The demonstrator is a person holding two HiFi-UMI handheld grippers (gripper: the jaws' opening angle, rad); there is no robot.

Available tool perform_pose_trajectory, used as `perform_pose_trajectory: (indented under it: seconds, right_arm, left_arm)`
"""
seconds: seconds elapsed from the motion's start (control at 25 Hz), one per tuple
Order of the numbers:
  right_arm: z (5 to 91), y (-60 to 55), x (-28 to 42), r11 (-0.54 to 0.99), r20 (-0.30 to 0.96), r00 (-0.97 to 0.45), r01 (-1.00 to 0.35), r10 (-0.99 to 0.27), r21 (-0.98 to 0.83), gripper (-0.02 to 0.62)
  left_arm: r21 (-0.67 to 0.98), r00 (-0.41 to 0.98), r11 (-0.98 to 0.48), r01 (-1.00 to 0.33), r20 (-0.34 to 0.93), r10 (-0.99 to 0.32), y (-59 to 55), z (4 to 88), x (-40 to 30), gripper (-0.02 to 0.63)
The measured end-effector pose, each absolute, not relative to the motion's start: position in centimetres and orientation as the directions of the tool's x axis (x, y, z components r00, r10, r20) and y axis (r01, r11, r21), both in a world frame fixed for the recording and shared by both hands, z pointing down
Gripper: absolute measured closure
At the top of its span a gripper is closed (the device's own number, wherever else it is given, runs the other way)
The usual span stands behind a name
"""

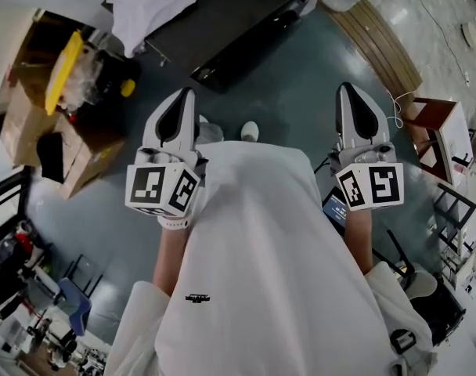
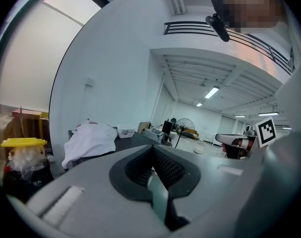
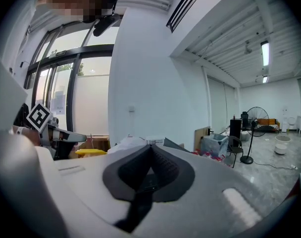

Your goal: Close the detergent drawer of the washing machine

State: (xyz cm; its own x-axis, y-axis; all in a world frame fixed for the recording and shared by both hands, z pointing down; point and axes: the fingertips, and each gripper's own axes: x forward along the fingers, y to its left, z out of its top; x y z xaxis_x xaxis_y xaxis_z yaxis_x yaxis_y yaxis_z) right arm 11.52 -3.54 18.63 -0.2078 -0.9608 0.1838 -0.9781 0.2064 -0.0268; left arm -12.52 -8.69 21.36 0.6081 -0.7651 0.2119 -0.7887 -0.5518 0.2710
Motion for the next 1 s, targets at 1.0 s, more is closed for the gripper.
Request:
perform_pose_trajectory:
  seconds: [1.0]
  right_arm:
    - [17.9,-4.2,9.8,0.279,0.200,-0.276,-0.960,-0.940,-0.015,0.601]
  left_arm:
    - [0.265,0.610,-0.555,-0.789,0.226,-0.759,-9.4,20.6,-12.4,0.589]
